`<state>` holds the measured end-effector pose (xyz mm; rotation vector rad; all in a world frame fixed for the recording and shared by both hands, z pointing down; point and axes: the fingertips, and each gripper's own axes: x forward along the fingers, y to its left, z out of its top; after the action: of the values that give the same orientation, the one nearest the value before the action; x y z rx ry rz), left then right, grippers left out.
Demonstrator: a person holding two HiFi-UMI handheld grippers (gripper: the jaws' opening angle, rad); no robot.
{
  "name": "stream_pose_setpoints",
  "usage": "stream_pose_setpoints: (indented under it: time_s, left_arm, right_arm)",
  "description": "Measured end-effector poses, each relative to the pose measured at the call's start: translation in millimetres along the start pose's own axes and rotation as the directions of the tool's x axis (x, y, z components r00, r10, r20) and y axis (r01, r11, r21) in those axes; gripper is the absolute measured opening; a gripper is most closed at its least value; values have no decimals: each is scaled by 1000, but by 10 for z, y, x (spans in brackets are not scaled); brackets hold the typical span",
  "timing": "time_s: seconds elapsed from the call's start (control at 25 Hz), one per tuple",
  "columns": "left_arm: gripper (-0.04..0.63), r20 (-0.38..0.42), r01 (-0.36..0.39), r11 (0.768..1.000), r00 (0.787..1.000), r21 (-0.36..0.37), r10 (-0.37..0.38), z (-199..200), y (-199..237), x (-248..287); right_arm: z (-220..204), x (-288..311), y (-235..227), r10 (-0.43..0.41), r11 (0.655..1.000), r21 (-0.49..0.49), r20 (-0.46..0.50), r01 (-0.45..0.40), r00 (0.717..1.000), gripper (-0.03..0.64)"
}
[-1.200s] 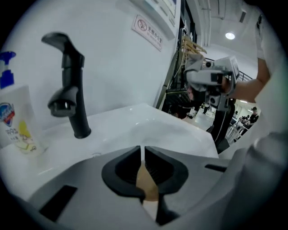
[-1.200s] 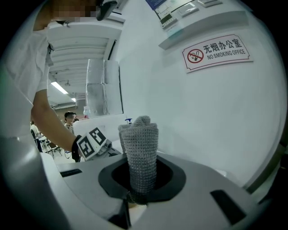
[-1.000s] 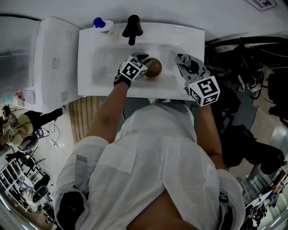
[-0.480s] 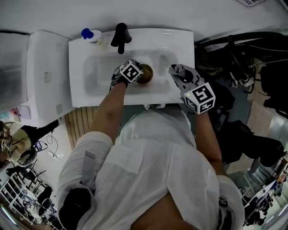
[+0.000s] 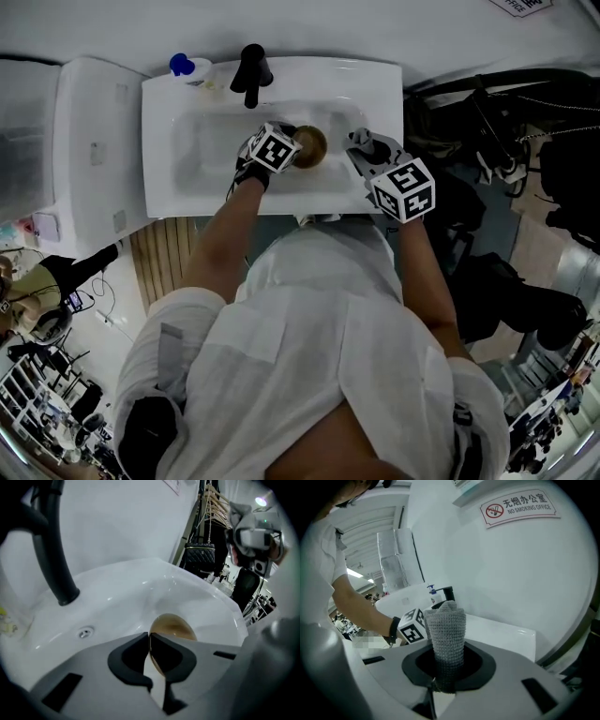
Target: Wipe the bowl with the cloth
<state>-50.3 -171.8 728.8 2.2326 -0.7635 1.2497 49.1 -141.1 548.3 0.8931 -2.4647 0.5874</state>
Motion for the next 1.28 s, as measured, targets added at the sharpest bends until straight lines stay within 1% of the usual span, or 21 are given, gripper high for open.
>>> stream_pose_setpoints:
  time_s: [0.16, 0.24, 0.32, 0.44, 0.52, 0.64, 0.72, 0.8, 0.88, 0.96, 1.04, 1.12, 1.28]
  left_arm:
    - [25, 114, -19, 997, 993, -69, 27, 355, -112, -311]
    - [25, 148, -24, 996, 988, -86, 36, 506, -160, -481]
    - [25, 174, -24, 996, 984, -89, 39, 661, -220, -672]
    - [24, 222, -37, 997, 974, -66, 51, 890, -296, -949]
    - [23, 243, -41, 997, 968, -60, 55, 977, -332, -1100]
    - [23, 286, -36, 998, 957, -50, 49, 1115, -390, -1306]
    - [25, 304, -42, 999, 951, -35, 50, 1177, -429, -1402]
    - [26, 316, -40, 999, 948, -19, 44, 1218, -474, -1460]
    - [33, 321, -42, 999, 946, 14, 36, 1231, -515, -1471]
    - [43, 317, -75, 994, 948, 83, 45, 1225, -555, -1449]
    - [48, 315, -124, 979, 946, 160, 69, 1245, -595, -1432]
    - [46, 307, -165, 962, 947, 215, 94, 1273, -610, -1417]
    - [46, 285, -210, 927, 951, 311, 120, 1322, -625, -1408]
  right_arm:
    - [-48, 129, -75, -15, 998, 53, -48, 18, 999, 83]
    - [-69, 190, -143, -31, 997, 69, -73, 36, 997, 117]
    - [-104, 248, -209, -45, 996, 73, -103, 52, 994, 140]
    - [-160, 318, -274, -57, 996, 66, -152, 68, 987, 152]
    - [-171, 354, -288, -57, 995, 65, -177, 70, 983, 155]
    - [-119, 375, -277, -46, 997, 60, -183, 57, 982, 153]
    - [-72, 370, -264, -38, 998, 47, -185, 47, 982, 127]
    - [-34, 355, -268, -41, 998, 36, -193, 48, 980, 78]
    - [-7, 334, -308, -59, 996, 46, -205, 70, 977, 56]
    - [13, 317, -335, -77, 995, 50, -234, 91, 969, 46]
    - [30, 317, -318, -95, 995, -8, -275, 97, 957, 43]
    - [50, 321, -297, -119, 992, -68, -302, 103, 946, 43]
    - [80, 320, -241, -149, 983, -148, -334, 105, 931, 43]
